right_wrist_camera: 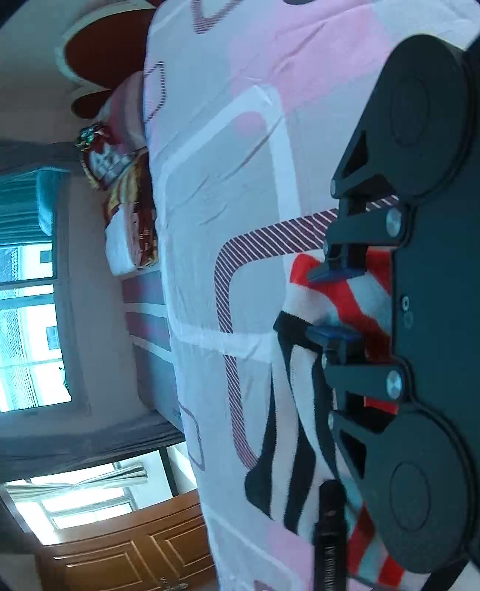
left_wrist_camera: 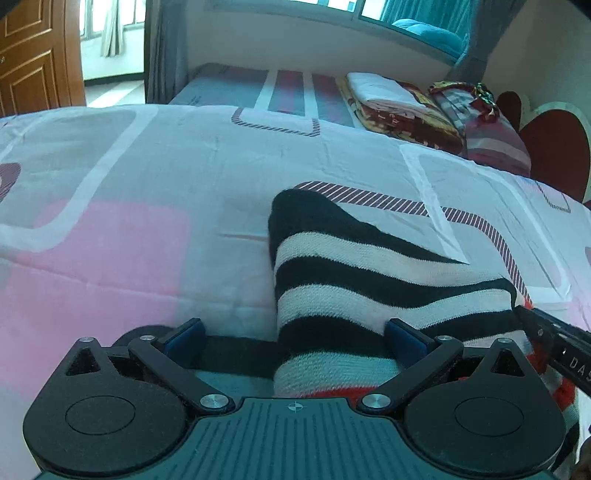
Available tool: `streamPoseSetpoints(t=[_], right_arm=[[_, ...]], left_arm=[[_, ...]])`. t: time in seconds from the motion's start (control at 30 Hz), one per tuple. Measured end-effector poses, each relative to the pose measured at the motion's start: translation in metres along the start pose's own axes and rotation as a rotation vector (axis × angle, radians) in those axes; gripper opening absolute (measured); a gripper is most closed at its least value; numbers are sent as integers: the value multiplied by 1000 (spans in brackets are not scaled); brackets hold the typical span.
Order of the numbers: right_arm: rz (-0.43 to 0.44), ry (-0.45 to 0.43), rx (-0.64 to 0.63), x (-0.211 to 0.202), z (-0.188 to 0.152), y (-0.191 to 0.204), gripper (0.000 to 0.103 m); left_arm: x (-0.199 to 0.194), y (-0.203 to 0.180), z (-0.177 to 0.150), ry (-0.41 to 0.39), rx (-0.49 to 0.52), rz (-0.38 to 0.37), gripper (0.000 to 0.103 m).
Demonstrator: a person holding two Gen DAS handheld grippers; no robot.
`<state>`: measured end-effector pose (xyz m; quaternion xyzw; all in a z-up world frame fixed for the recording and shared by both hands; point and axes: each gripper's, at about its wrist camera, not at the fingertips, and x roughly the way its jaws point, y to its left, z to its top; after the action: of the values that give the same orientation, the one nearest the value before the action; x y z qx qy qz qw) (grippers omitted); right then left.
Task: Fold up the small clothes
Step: 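Open the right gripper and lift it away from the folded sweater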
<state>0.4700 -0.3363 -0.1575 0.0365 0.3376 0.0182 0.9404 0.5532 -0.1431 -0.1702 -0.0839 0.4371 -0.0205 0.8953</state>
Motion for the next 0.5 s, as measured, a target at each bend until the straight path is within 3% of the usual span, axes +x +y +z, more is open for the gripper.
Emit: streamPoseSetpoints(t=[0.17,0.23,0.5], right_arm=[[5,8,14,-12,4,1,28],[39,-30,36,-28,5,3,34],[122,-60,-15,-77,-9,19,33]], left_arm=[[-27,-5,-8,-29,52,10,102],[-39,-6,-12,-36,69,0,102],[-79,-12,-36,-51,104,-39,102]])
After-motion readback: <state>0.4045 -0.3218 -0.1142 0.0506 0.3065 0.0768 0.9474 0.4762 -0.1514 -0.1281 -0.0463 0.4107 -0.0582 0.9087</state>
